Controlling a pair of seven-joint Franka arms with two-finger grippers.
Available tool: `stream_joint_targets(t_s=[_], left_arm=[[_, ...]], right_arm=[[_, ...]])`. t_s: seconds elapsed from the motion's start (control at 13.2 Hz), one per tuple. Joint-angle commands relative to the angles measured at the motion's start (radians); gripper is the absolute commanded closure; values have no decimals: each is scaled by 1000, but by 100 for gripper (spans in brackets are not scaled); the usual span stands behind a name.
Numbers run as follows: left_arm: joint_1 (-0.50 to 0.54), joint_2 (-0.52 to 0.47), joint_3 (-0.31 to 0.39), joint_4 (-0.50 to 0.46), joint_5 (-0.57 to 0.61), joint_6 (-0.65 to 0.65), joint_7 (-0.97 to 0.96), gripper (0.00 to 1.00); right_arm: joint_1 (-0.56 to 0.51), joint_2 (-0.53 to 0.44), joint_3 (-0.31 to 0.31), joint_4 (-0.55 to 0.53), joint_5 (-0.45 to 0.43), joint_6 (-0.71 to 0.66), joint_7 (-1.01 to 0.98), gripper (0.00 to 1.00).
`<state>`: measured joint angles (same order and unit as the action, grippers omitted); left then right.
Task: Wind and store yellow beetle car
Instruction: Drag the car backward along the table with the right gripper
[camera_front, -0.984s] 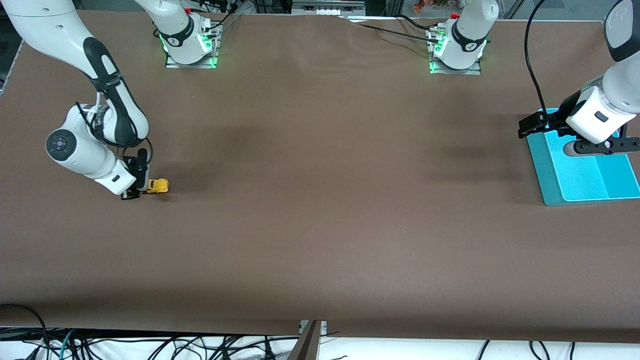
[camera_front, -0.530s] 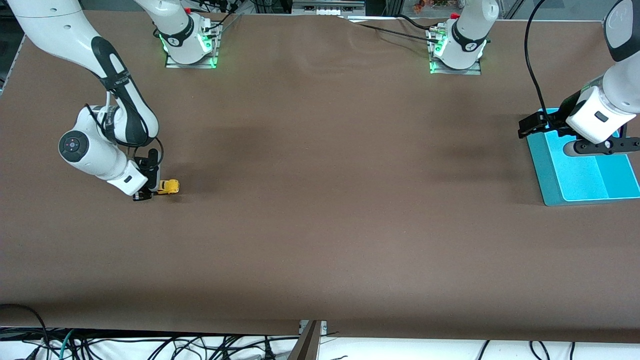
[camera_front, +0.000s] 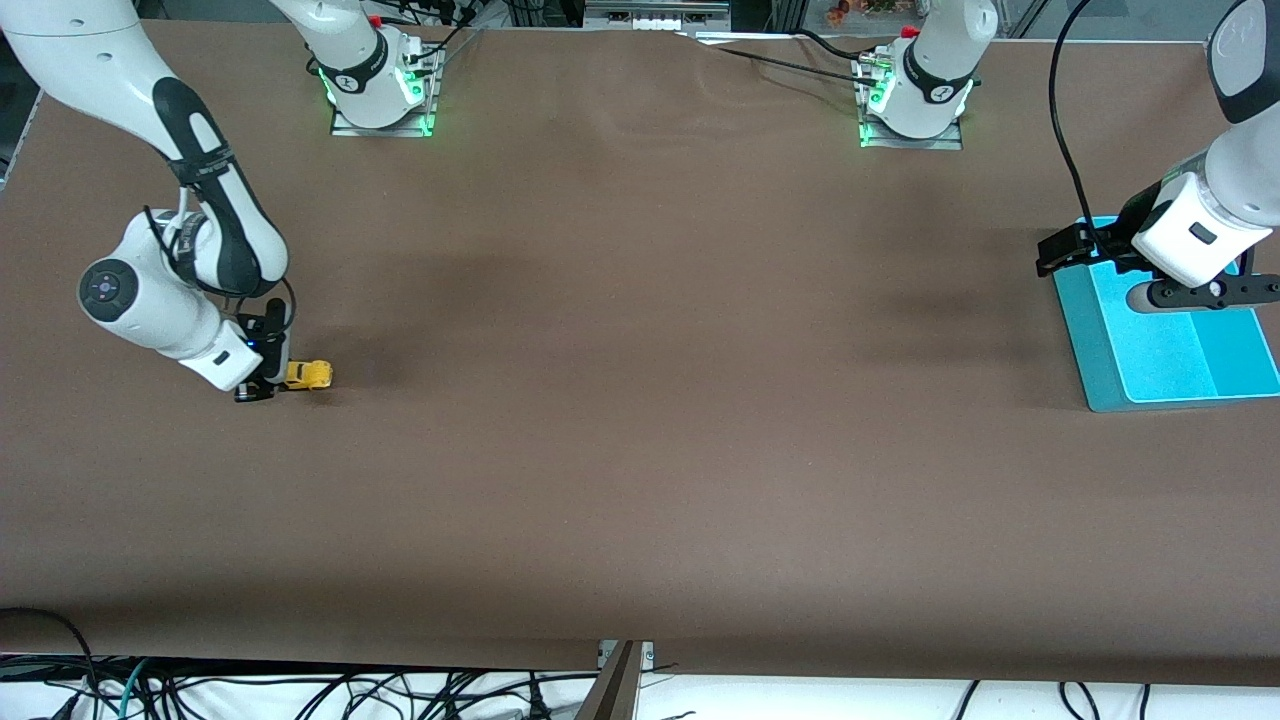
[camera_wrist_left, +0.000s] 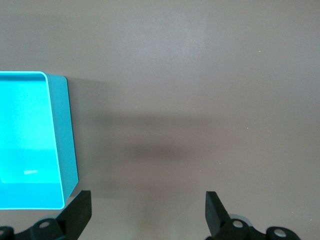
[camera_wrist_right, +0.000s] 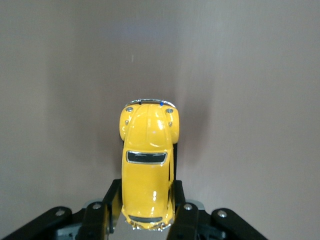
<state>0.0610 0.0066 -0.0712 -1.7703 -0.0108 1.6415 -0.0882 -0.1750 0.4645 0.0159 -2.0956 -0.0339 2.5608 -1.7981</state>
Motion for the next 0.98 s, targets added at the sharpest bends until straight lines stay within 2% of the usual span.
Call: stream_joint_targets(t_s=[0.0,0.38,0.76,0.83,0.91], left_arm=[[8,-8,-10,9,31,-15,-5,0],[8,-7,-10,9,31,-15,-7,0],[8,-7,-10,9,31,-15,-7,0],[8,-7,-10,9,31,-17,-7,0],[8,-7,-10,9,31,-15,-7,0]], right_arm=[[-81,97,6,37,12,33,-90,88],[-187,158,9,89,11,42,-173,88],[-190,160,10,95,12,41,-176,87],[-189,160,12,95,12,41,-176,84],[-189,158,13,95,12,39,-176,67]])
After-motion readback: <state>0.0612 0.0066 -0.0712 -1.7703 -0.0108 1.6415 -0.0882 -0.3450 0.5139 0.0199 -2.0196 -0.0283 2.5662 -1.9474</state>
